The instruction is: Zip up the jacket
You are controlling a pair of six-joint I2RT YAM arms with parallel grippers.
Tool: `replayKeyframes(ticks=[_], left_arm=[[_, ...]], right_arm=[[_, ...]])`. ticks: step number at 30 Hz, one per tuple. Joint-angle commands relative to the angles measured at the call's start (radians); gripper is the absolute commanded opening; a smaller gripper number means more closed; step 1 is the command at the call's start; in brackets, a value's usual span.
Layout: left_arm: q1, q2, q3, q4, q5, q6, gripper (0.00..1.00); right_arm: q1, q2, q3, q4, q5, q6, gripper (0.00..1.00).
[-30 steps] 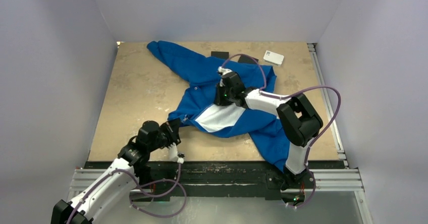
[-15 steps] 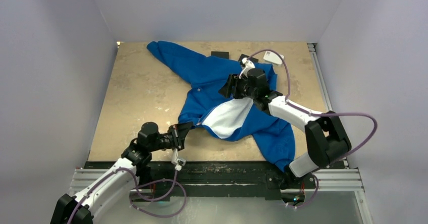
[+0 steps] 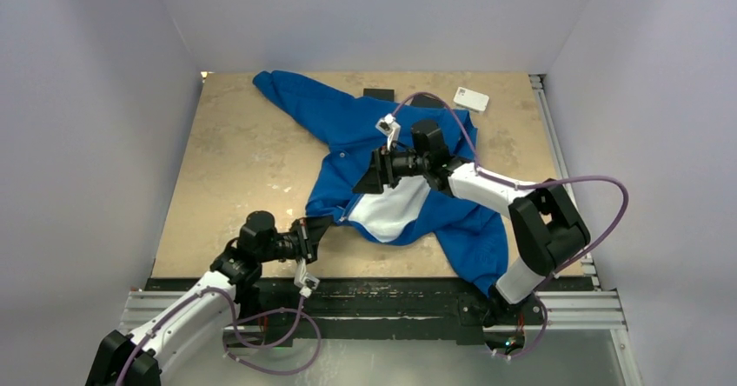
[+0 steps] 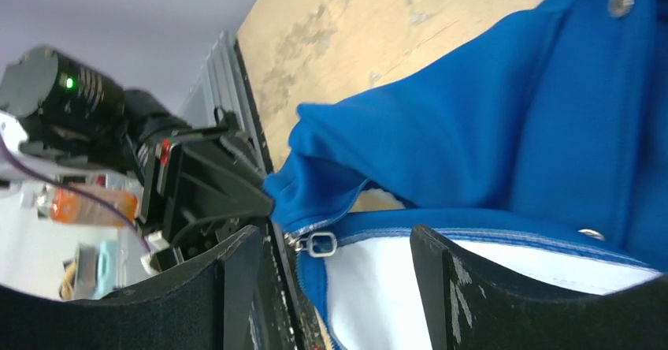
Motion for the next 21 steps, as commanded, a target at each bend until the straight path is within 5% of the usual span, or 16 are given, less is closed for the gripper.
replayKeyframes(ticks=[1,9,21], left_arm=[[0.006,0.017,0.015,-0.002,0.007,-0.036,0.0],[0.006,0.021,0.006,0.051,-0.019,-0.058,0.0],[0.006,-0.008,0.004,0.03,-0.037,-0.072,0.0]], right_arm=[[0.051,-0.045,0.022,-0.069,-0.067,-0.113,0.73],[0.188,-0.085,0.021,-0.292,0.234,-0.296,0.76],[0.35,-0.262,-0.164,-0.181,0.702,-0.353,0.8]])
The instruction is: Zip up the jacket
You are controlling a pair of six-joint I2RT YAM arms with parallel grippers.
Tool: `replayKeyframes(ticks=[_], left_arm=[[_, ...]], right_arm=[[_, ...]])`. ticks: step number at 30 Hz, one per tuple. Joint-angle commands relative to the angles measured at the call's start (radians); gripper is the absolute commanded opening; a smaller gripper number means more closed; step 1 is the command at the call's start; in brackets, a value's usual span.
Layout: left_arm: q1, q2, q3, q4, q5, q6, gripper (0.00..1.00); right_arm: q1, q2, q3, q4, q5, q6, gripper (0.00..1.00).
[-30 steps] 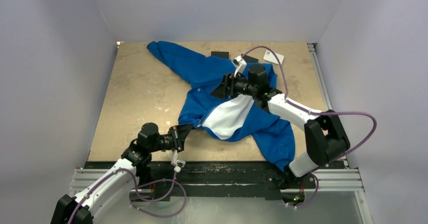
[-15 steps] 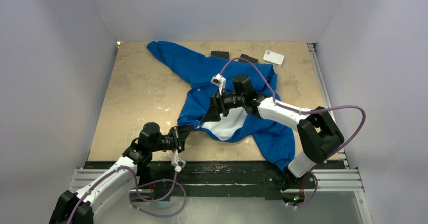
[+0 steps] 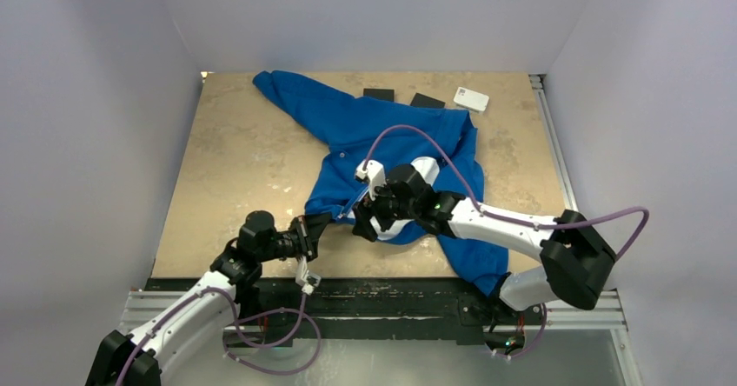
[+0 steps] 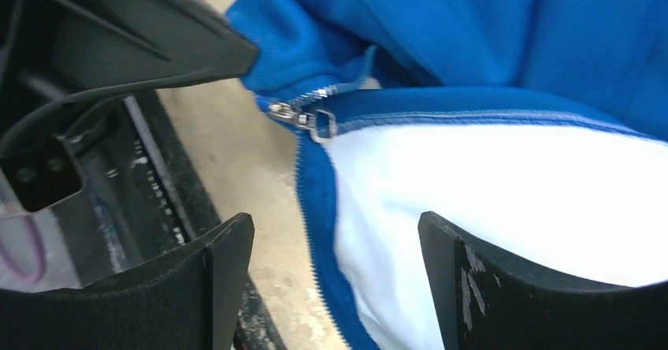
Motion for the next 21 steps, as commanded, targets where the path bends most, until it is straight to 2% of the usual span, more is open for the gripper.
replayKeyframes(ticks=[1,4,10,15,21], left_arm=[[0.006,-0.018,0.007,0.004,-0.002,-0.024,0.0],[0.006,-0.024,0.011,-0.004,-0.019,-0.033,0.0],[0.007,-0.014,0.02,-0.011,-0.044,-0.038,0.0],[0.007,-0.001,0.02,-0.003,-0.053,-0.035,0.0],[0.046,-0.005,0.028,0.025,-0.104,-0.054,0.0]], right_arm=[[0.008,-0.058,-0.034,0.047,0.181,-0.045,0.78],[0.015,-0.068,-0.053,0.046,0.135,-0.071,0.74],[0.033,-0.102,-0.064,-0.006,0.023,-0.139,0.79],[0.041,-0.179,-0.077,-0.027,0.074,-0.121,0.81],[0.048,-0.083,0.014,-0.117,0.127,-0.148,0.76]])
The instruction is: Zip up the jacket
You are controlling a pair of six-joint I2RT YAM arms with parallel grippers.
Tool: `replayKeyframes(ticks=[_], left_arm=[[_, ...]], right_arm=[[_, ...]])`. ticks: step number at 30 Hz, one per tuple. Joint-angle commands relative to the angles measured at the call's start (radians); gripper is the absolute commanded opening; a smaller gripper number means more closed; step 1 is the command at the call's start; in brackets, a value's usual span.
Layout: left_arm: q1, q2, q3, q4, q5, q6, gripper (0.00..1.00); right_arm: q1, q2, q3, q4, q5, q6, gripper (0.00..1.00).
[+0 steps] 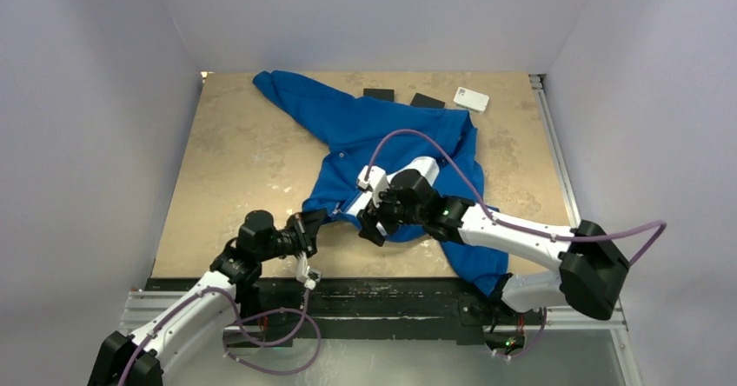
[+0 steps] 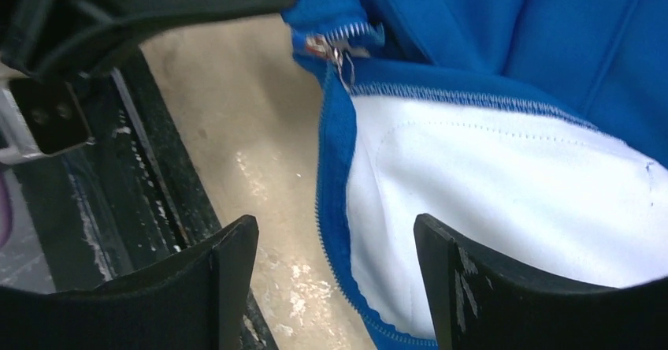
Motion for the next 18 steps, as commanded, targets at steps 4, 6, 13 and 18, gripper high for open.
replayKeyframes(ticks=[4,6,13,18], left_arm=[[0.084,-0.024,0.042,0.009,-0.028,-0.025,0.0],[0.099,-0.023,0.043,0.004,-0.021,-0.015,0.0],[0.111,-0.001,0.055,0.017,-0.002,-0.004,0.0],[0.111,-0.003,0.066,-0.003,0.027,0.017,0.0]], right_arm=[[0.012,0.085,0.125,-0.172,0.028,-0.119,0.74],[0.011,0.084,0.155,-0.213,0.046,-0.154,0.73],[0.016,0.135,0.215,-0.262,0.208,-0.228,0.58],[0.015,0.138,0.215,-0.226,0.131,-0.262,0.45]])
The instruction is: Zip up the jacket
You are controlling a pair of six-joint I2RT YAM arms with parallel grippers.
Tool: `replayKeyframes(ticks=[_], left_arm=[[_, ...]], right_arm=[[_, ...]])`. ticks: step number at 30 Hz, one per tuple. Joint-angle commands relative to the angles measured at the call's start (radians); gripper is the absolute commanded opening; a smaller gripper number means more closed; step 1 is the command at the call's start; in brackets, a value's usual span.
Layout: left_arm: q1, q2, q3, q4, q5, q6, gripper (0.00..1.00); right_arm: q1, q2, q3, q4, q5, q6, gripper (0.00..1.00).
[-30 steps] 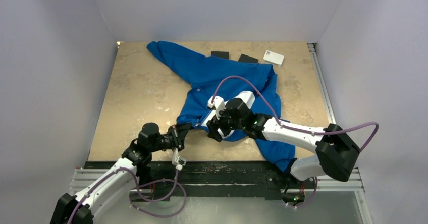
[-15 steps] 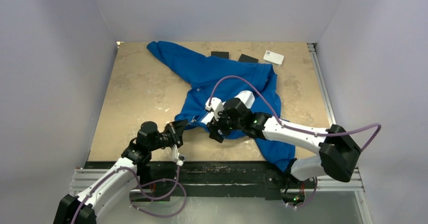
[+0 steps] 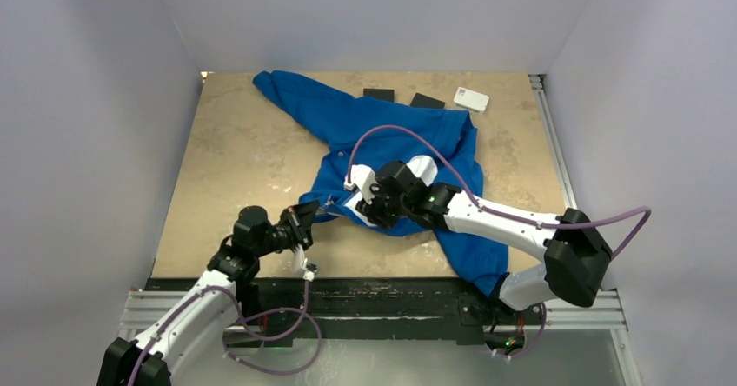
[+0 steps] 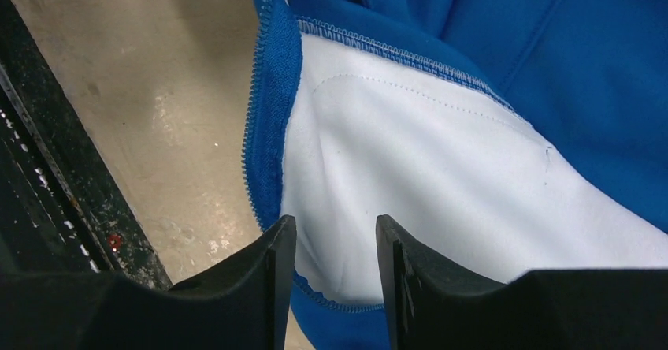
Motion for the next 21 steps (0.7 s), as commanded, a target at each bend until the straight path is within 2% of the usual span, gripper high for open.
replayKeyframes(ticks=[1,5,9,17,21], left_arm=[[0.008,0.0,0.052,-0.007,0.036,0.016,0.0],[0.008,0.001,0.046,-0.013,0.04,0.02,0.0],[0.009,0.013,0.036,0.009,0.047,0.023,0.0],[0.009,0.017,0.038,0.02,0.038,0.02,0.0],[0.01,0.009,0.036,0.021,0.04,0.013,0.0]], right_arm=[[0.004,-0.005,0.028,0.003,-0.049,-0.062,0.47],[0.004,-0.061,0.001,0.005,-0.072,-0.078,0.63],[0.004,-0.073,-0.008,-0.013,-0.083,-0.102,0.68],[0.004,-0.037,-0.018,-0.021,-0.182,-0.12,0.65],[0.004,-0.002,-0.025,-0.02,-0.185,-0.12,0.61]])
